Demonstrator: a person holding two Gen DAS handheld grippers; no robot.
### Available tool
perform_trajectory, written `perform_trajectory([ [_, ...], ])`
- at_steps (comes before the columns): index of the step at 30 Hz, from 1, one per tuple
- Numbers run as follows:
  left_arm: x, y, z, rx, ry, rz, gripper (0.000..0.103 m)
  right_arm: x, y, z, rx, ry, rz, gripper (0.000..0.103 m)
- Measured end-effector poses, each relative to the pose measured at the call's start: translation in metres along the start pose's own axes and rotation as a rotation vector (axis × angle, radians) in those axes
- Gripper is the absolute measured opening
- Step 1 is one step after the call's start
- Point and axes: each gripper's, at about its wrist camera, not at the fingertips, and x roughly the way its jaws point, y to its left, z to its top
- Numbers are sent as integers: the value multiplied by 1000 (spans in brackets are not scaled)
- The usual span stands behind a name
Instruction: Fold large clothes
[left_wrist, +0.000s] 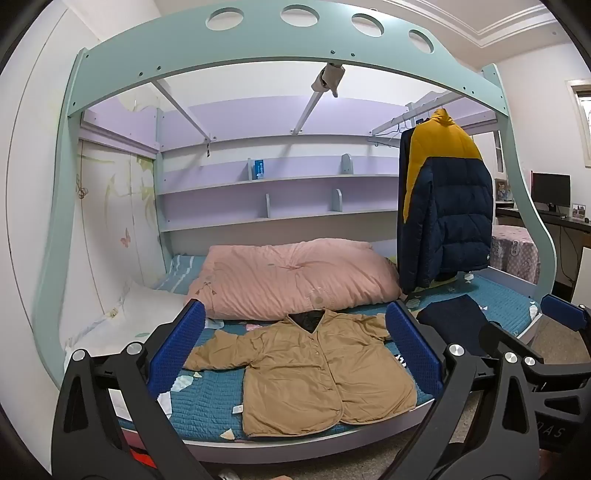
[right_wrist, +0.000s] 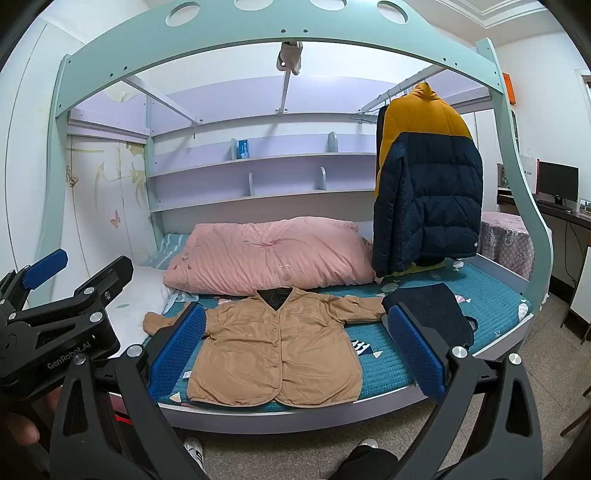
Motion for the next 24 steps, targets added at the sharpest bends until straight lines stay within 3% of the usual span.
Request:
perform_trajectory([
  [24,0,0,0,-7,3,0,98,2,0,-1,0,0,1,95],
])
